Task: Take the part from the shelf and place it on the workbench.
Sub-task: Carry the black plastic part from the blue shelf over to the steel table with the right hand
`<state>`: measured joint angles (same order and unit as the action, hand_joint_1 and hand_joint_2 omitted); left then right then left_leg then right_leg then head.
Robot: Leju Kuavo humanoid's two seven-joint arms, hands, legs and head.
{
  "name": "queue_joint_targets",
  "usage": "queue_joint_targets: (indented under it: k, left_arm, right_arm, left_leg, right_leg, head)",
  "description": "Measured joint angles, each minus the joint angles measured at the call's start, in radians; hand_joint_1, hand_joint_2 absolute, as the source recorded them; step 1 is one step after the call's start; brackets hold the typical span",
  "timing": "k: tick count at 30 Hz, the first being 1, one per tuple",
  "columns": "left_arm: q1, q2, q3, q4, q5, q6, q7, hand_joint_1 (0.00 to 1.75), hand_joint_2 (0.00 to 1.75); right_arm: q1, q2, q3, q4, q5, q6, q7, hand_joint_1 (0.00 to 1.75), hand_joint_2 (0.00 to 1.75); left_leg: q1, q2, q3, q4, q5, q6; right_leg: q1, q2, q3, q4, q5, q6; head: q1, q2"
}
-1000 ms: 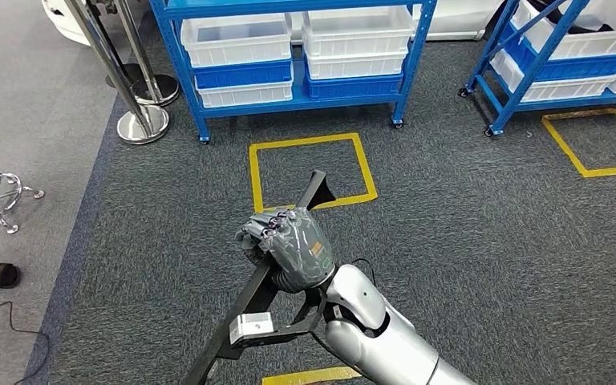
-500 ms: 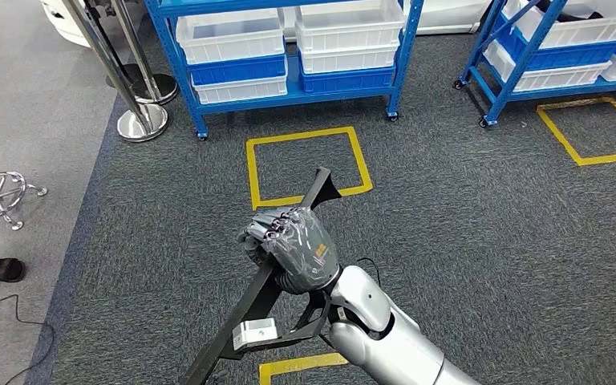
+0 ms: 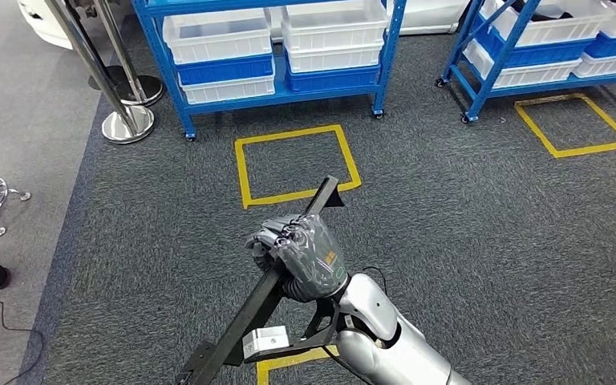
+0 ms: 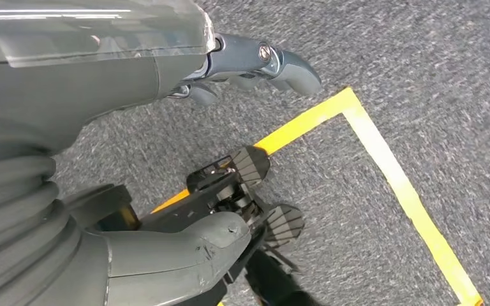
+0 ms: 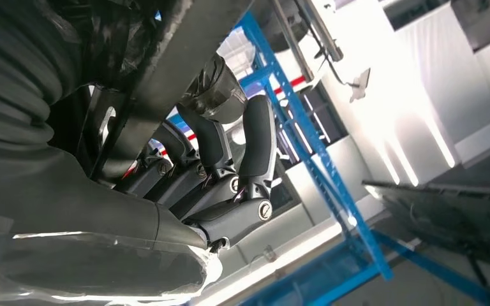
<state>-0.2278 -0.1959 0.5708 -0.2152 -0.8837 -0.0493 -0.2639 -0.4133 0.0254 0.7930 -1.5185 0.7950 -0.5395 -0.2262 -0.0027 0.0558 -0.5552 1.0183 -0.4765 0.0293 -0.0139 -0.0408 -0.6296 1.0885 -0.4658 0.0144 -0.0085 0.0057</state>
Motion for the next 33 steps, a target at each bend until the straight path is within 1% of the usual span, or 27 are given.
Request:
queue_joint_targets:
  k: [1, 2, 4, 5, 7, 9, 10, 11, 12, 13, 15, 16, 17, 19, 20, 21, 22, 23, 24, 25, 26, 27, 29, 30, 31, 32, 33]
  left_arm:
    - [-0.001, 0.000, 0.000, 0.000, 0.001, 0.000, -0.001, 0.00, 1.75]
    - [-0.001, 0.000, 0.000, 0.000, 0.001, 0.000, -0.001, 0.00, 1.75]
    - [-0.002, 0.000, 0.000, 0.000, 0.002, 0.000, -0.003, 0.00, 1.75]
    - [-0.003, -0.001, 0.000, 0.000, 0.002, -0.001, -0.004, 0.00, 1.75]
    - [-0.002, -0.003, 0.000, 0.000, 0.004, -0.003, -0.006, 0.00, 1.75]
    - [0.004, -0.006, 0.000, 0.000, 0.005, -0.004, -0.007, 0.00, 1.75]
    - [0.007, -0.007, 0.000, 0.000, 0.005, -0.005, -0.007, 0.00, 1.75]
    - [0.010, -0.008, 0.000, 0.000, 0.005, -0.005, -0.007, 0.00, 1.75]
    - [0.012, -0.009, 0.000, 0.000, 0.005, -0.006, -0.007, 0.00, 1.75]
    - [0.013, -0.010, 0.000, 0.000, 0.005, -0.006, -0.007, 0.00, 1.75]
    - [0.014, -0.010, 0.000, 0.000, 0.004, -0.003, -0.006, 0.00, 1.75]
    - [0.016, -0.010, 0.000, 0.000, 0.004, 0.000, -0.006, 0.00, 1.75]
    - [0.019, -0.010, 0.000, 0.000, 0.003, 0.003, -0.004, 0.00, 1.75]
    - [0.024, -0.011, 0.000, 0.000, 0.001, 0.007, -0.002, 0.00, 1.75]
    - [0.026, -0.012, 0.000, 0.000, 0.000, 0.008, -0.001, 0.00, 1.75]
    - [0.026, -0.012, -0.001, 0.000, -0.001, 0.008, -0.001, 0.00, 1.75]
    - [0.027, -0.013, -0.002, 0.000, -0.002, 0.009, -0.001, 0.00, 1.75]
    - [0.028, -0.013, -0.002, 0.000, -0.002, 0.009, -0.001, 0.00, 1.75]
    - [0.030, -0.013, -0.003, 0.000, -0.002, 0.009, 0.000, 0.00, 1.75]
    - [0.033, -0.013, -0.003, 0.000, -0.002, 0.010, 0.000, 0.00, 1.75]
    - [0.034, -0.013, -0.003, 0.000, -0.002, 0.010, 0.001, 0.00, 1.75]
    - [0.034, -0.013, -0.003, 0.000, -0.002, 0.010, 0.001, 0.00, 1.75]
    - [0.033, -0.014, -0.004, 0.000, -0.002, 0.010, 0.001, 0.00, 1.75]
    - [0.033, -0.014, -0.004, 0.000, -0.003, 0.010, 0.001, 0.00, 1.75]
    - [0.032, -0.014, -0.005, 0.000, -0.003, 0.010, 0.001, 0.00, 1.75]
    - [0.031, -0.014, -0.005, 0.000, -0.004, 0.010, 0.001, 0.00, 1.75]
    - [0.030, -0.015, -0.005, 0.000, -0.005, 0.010, 0.001, 0.00, 1.75]
  right_arm:
    - [0.000, 0.000, -0.001, -0.002, -0.001, 0.000, 0.000, 1.75, 1.75]
    - [0.000, 0.000, -0.001, -0.004, -0.002, 0.001, -0.001, 1.75, 1.75]
    - [0.000, 0.000, -0.002, -0.005, -0.002, 0.001, -0.001, 1.75, 1.75]
    - [0.000, 0.000, -0.002, -0.006, -0.002, 0.002, -0.001, 1.75, 1.75]
    - [-0.003, 0.000, -0.002, -0.009, -0.001, 0.003, -0.002, 1.75, 1.75]
    - [-0.004, 0.001, -0.002, -0.010, 0.000, 0.005, -0.003, 1.75, 1.75]
    - [-0.004, 0.000, -0.002, -0.011, 0.000, 0.006, -0.003, 1.75, 1.75]
    - [-0.003, 0.000, -0.002, -0.011, 0.000, 0.007, -0.003, 1.75, 1.75]
    - [-0.003, 0.000, -0.002, -0.011, 0.000, 0.007, -0.003, 1.75, 1.75]
    - [-0.003, 0.000, -0.002, -0.012, 0.000, 0.007, -0.003, 1.75, 1.75]
    - [-0.003, 0.000, -0.002, -0.015, 0.001, 0.007, -0.003, 1.75, 1.75]
    - [-0.002, 0.000, -0.002, -0.017, 0.002, 0.007, -0.003, 1.75, 1.75]
    - [0.000, 0.000, -0.002, -0.020, 0.002, 0.006, -0.004, 1.75, 1.75]
    - [0.008, -0.003, -0.002, -0.024, 0.003, 0.006, -0.005, 1.75, 1.75]
    - [0.011, -0.005, -0.002, -0.027, 0.004, 0.005, -0.006, 1.75, 1.75]
    - [0.013, -0.007, -0.002, -0.029, 0.004, 0.005, -0.006, 1.75, 1.75]
    - [0.014, -0.009, -0.002, -0.032, 0.005, 0.005, -0.007, 1.75, 1.75]
    - [0.015, -0.010, -0.002, -0.033, 0.005, 0.005, -0.008, 1.75, 1.75]
    - [0.017, -0.011, -0.002, -0.034, 0.005, 0.005, -0.008, 1.75, 1.75]
    - [0.020, -0.012, -0.002, -0.034, 0.005, 0.005, -0.008, 1.75, 1.75]
    - [0.023, -0.014, -0.002, -0.034, 0.005, 0.005, -0.008, 1.75, 1.75]
    - [0.025, -0.016, -0.002, -0.034, 0.005, 0.005, -0.008, 1.75, 1.75]
    - [0.027, -0.019, -0.002, -0.035, 0.006, 0.005, -0.008, 1.75, 1.75]
    - [0.028, -0.020, -0.002, -0.037, 0.006, 0.005, -0.008, 1.75, 1.75]
    - [0.028, -0.021, -0.002, -0.039, 0.008, 0.005, -0.009, 1.75, 1.75]
    - [0.028, -0.021, -0.003, -0.041, 0.010, 0.006, -0.009, 1.75, 1.75]
    - [0.028, -0.022, -0.003, -0.043, 0.012, 0.006, -0.010, 1.75, 1.75]
  left_leg:
    - [-0.003, 0.005, -0.003, 0.006, -0.003, -0.005]
    - [-0.005, 0.011, -0.005, 0.008, -0.004, -0.009]
    - [-0.003, 0.018, -0.006, 0.011, -0.008, -0.019]
    - [0.000, 0.008, -0.010, 0.021, -0.019, -0.025]
    - [0.005, -0.024, -0.040, 0.095, -0.072, -0.036]
    - [0.007, -0.043, -0.096, 0.225, -0.136, -0.040]
    - [0.008, -0.045, -0.117, 0.273, -0.151, -0.041]
    - [0.008, -0.045, -0.122, 0.287, -0.144, -0.040]
    - [0.008, -0.047, -0.109, 0.261, -0.119, -0.038]
    - [0.009, -0.055, -0.079, 0.201, -0.081, -0.035]
    - [0.011, -0.099, -0.016, 0.069, -0.028, -0.026]
    - [0.011, -0.117, 0.001, 0.029, -0.018, -0.022]
    - [0.010, -0.128, 0.006, 0.013, -0.019, -0.020]
    - [0.010, -0.113, 0.009, 0.002, -0.011, -0.011]
    - [0.011, -0.101, 0.010, -0.005, -0.005, -0.005]
    - [0.013, -0.090, 0.011, -0.012, 0.002, 0.002]
    - [0.015, -0.078, 0.011, -0.018, 0.007, 0.007]
    - [0.012, -0.065, 0.009, -0.019, 0.009, 0.010]
    - [0.011, -0.052, 0.007, -0.018, 0.009, 0.011]
    - [0.010, -0.039, 0.004, -0.016, 0.009, 0.011]
    - [0.009, -0.026, 0.001, -0.014, 0.009, 0.011]
    - [0.009, -0.015, -0.001, -0.011, 0.009, 0.010]
    - [0.008, 0.005, -0.004, -0.004, 0.005, 0.006]
    - [0.005, 0.014, -0.005, 0.001, 0.001, 0.002]
    - [0.003, 0.020, -0.005, 0.004, -0.002, -0.002]
    - [0.000, 0.027, -0.005, 0.006, -0.004, -0.007]
    - [-0.002, 0.034, -0.005, 0.006, -0.004, -0.012]
  right_leg:
    - [0.003, -0.008, 0.011, -0.026, 0.002, -0.006]
    - [0.007, -0.008, 0.010, -0.031, -0.001, -0.013]
    - [0.006, 0.009, 0.006, -0.034, 0.005, -0.025]
    - [0.005, 0.016, 0.006, -0.037, 0.008, -0.032]
    - [0.001, 0.030, 0.003, -0.041, 0.015, -0.043]
    - [0.002, 0.047, -0.003, -0.041, 0.019, -0.047]
    - [0.002, 0.056, -0.005, -0.040, 0.021, -0.048]
    - [0.002, 0.066, -0.007, -0.039, 0.022, -0.047]
    - [0.002, 0.077, -0.008, -0.037, 0.024, -0.046]
    - [0.002, 0.087, -0.008, -0.036, 0.025, -0.045]
    - [0.002, 0.106, -0.011, -0.034, 0.029, -0.038]
    - [0.001, 0.114, -0.015, -0.035, 0.033, -0.032]
    - [-0.001, 0.124, -0.019, -0.036, 0.038, -0.025]
    - [-0.003, 0.139, -0.025, -0.043, 0.047, -0.009]
    - [-0.002, 0.132, -0.028, -0.040, 0.044, -0.005]
    - [0.000, 0.114, -0.037, -0.023, 0.030, -0.001]
    - [0.001, 0.091, -0.055, 0.015, 0.003, 0.001]
    - [0.001, 0.069, -0.081, 0.073, -0.032, 0.003]
    - [0.001, 0.057, -0.110, 0.139, -0.065, 0.006]
    - [0.000, 0.051, -0.132, 0.193, -0.086, 0.009]
    - [0.000, 0.047, -0.141, 0.220, -0.090, 0.010]
    - [0.000, 0.044, -0.129, 0.207, -0.076, 0.011]
    - [0.001, 0.021, -0.058, 0.089, -0.025, 0.008]
    - [0.005, 0.006, -0.022, 0.026, -0.006, 0.003]
    - [0.007, -0.005, 0.000, -0.017, 0.004, -0.004]
    - [0.011, -0.010, 0.009, -0.037, 0.004, -0.010]
    - [0.013, -0.002, 0.008, -0.038, 0.006, -0.017]
  head:
    - [0.000, 0.000]
    - [0.000, 0.000]
    - [0.000, 0.000]
    - [0.000, 0.000]
    - [0.000, 0.000]
    - [0.000, 0.000]
    - [0.000, 0.000]
    - [0.000, 0.000]
    - [0.000, 0.000]
    - [0.000, 0.000]
    - [0.000, 0.000]
    - [0.000, 0.000]
    - [0.000, 0.000]
    - [0.000, 0.000]
    - [0.000, 0.000]
    - [0.000, 0.000]
    - [0.000, 0.000]
    - [0.000, 0.000]
    - [0.000, 0.000]
    - [0.000, 0.000]
    - [0.000, 0.000]
    - [0.000, 0.000]
    - [0.000, 0.000]
    - [0.000, 0.000]
    - [0.000, 0.000]
    - [0.000, 0.000]
    - [0.000, 0.000]
